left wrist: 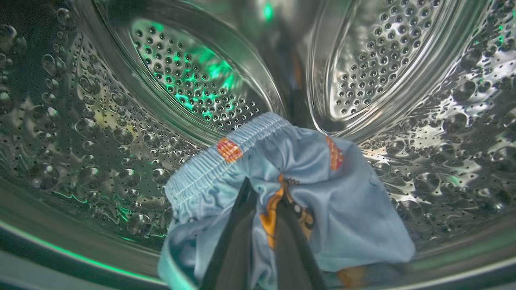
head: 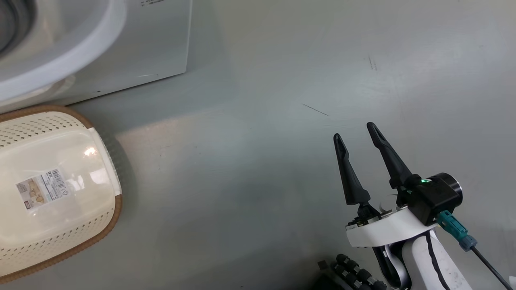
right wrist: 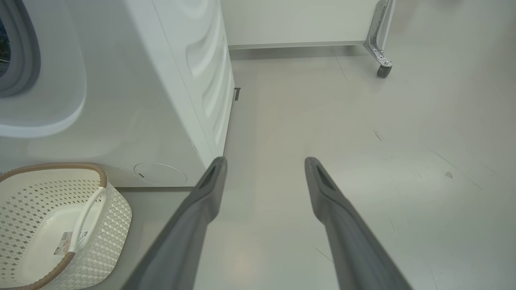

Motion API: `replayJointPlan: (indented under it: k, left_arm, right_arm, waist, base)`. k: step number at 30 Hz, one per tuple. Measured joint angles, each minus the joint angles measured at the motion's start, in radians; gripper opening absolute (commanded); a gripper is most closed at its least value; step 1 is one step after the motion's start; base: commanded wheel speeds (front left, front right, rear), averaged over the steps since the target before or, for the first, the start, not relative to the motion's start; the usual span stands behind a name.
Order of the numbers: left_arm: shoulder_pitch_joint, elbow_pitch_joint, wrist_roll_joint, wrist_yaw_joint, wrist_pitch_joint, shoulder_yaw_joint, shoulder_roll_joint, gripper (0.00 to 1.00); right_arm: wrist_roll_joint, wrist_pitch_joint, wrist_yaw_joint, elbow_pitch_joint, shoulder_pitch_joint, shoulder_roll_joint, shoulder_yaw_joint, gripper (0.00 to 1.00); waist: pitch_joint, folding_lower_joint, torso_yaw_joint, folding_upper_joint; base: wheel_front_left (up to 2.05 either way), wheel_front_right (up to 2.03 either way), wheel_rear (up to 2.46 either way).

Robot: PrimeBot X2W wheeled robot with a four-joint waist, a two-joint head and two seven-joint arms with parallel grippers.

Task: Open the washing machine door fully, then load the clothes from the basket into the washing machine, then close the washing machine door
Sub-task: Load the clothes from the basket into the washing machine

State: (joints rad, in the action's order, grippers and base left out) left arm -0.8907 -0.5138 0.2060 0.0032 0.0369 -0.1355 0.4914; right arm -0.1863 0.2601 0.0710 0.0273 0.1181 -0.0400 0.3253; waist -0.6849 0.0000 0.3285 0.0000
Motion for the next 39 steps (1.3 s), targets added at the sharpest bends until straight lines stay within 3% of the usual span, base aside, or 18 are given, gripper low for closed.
replayJointPlan:
  k: [16,21,28,30,32,37,39]
  left_arm:
    - [-0.147,-0.081,-0.015,0.002,0.030,-0.009,0.072,0.00]
    - [-0.165,-0.114,-0.091,-0.036,0.027,0.079,0.108,0.00]
    - [-0.187,-0.206,-0.124,-0.038,-0.053,0.103,0.132,0.00]
    - [-0.196,-0.235,-0.127,-0.038,-0.091,0.109,0.137,0.39]
    - [-0.205,-0.262,-0.126,-0.038,-0.121,0.105,0.140,0.97]
    - [-0.238,-0.279,-0.117,-0.034,-0.125,0.100,0.127,1.00]
    - [-0.243,-0.287,-0.112,-0.022,-0.125,0.100,0.092,1.00]
  right_arm:
    - [-0.025,0.000,0.000,0.009,-0.046,0.001,0.029,1.00]
    - [-0.025,0.000,-0.002,0.016,-0.067,0.003,0.025,1.00]
    - [-0.025,0.000,-0.002,0.021,-0.088,0.005,0.028,1.00]
    - [-0.025,0.000,-0.003,0.024,-0.089,0.005,0.027,1.00]
    - [-0.026,0.000,-0.003,0.025,-0.091,0.005,0.027,1.00]
    - [-0.041,0.000,-0.005,0.027,-0.091,0.005,0.022,1.00]
    - [-0.043,0.000,-0.012,0.027,-0.091,0.005,0.007,1.00]
  waist:
    - [-0.035,0.0000,0.086,0.0000]
    - [-0.042,0.0000,0.103,0.0000]
    - [-0.040,0.0000,0.109,0.0000]
    - [-0.037,0.0000,0.111,0.0000]
    - [-0.033,0.0000,0.113,0.0000]
    - [-0.029,0.0000,0.111,0.0000]
    - [-0.025,0.0000,0.104,0.0000]
  base:
    - [0.00,0.00,0.00]
    - [0.00,0.00,0.00]
    - [0.00,0.00,0.00]
    - [0.00,0.00,0.00]
    - [0.00,0.00,0.00]
    - [0.00,0.00,0.00]
    - [0.00,0.00,0.00]
